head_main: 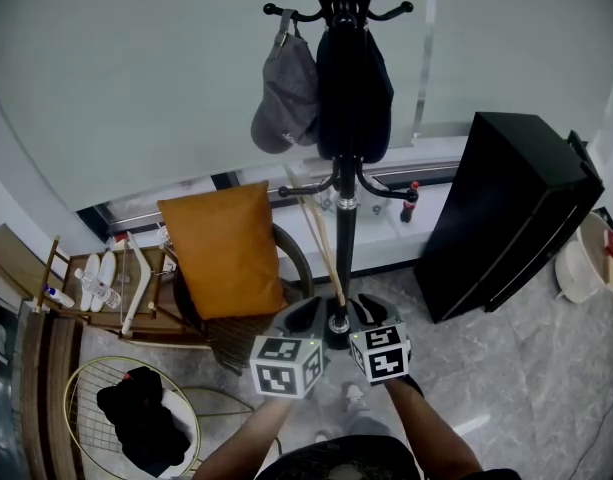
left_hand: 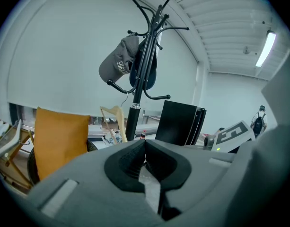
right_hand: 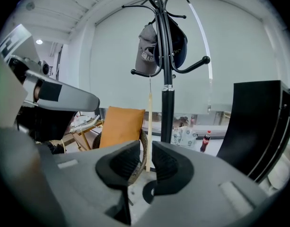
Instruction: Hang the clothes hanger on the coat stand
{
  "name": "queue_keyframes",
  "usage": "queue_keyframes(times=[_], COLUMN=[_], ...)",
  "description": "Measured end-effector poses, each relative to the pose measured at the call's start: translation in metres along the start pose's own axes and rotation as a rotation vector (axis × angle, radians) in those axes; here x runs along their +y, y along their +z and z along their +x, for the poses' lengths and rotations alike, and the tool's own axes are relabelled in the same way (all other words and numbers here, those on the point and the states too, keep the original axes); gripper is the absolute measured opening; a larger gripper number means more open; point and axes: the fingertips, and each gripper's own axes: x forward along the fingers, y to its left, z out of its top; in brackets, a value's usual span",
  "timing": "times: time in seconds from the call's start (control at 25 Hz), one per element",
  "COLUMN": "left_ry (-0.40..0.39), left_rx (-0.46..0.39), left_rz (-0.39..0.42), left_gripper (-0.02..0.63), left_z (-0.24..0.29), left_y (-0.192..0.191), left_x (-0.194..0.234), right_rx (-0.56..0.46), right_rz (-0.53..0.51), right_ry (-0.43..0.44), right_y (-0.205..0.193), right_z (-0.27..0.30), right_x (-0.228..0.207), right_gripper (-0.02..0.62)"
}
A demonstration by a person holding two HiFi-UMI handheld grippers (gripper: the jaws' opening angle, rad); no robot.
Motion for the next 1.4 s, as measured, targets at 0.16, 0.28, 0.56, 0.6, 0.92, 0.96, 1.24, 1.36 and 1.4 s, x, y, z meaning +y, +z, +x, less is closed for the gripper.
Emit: queue_keyframes(times=[0.16, 0.28, 0.56, 0.6, 0.92, 0.96, 1.24, 1.36, 1.4], left_ry=[0.000, -0.005, -0.028, -0.030, -0.055, -0.058, -0.074, -0.080, -0.082], left_rx=[-0.001, -0.001, -0.006, -0.007, -0.021, -0.022, -0.035, -0.042, -0.043], left_rz=[0.000, 0.002, 0.013, 0.015, 0.027, 0.027, 0.037, 0.040, 0.041], left_gripper=[0.005, 0.005, 0.005, 0.005, 0.005, 0.005, 0.005, 0.005, 0.005], left_z=[-0.001, -0.003, -0.009, -0.011, -0.027, -0.030, -0.046, -0.053, -0.055], left_y=[0.000, -0.001, -0.002, -0.003, -0.005, -0.005, -0.008, -0.006, -0.006], left_x=[-0.001, -0.004, -0.017, -0.018, -0.028, -0.029, -0.036, -0.038, -0.038], right_rx=[-0.021, -0.043, -0.090, -0.095, -0.149, -0.153, -0.194, -0.207, -0.211], right_rz=[0.000, 0.000, -0.008, -0.007, -0.009, -0.011, -0.014, -0.013, -0.013], right_ry=[0.007, 0.012, 0.010, 0.008, 0.002, 0.003, 0.000, -0.001, -0.001], right_y=[0.008, 0.016, 0.033, 0.034, 0.044, 0.046, 0.056, 0.061, 0.063], right_z=[-0.005, -0.013, -0.034, -0.037, -0.064, -0.067, -0.088, -0.096, -0.099], right_x=[0.003, 0.006, 0.012, 0.013, 0.028, 0.030, 0.046, 0.053, 0.055], right_gripper=[0.067, 0.066, 0.067, 0.067, 0.067, 0.067, 0.061, 0.052, 0.051])
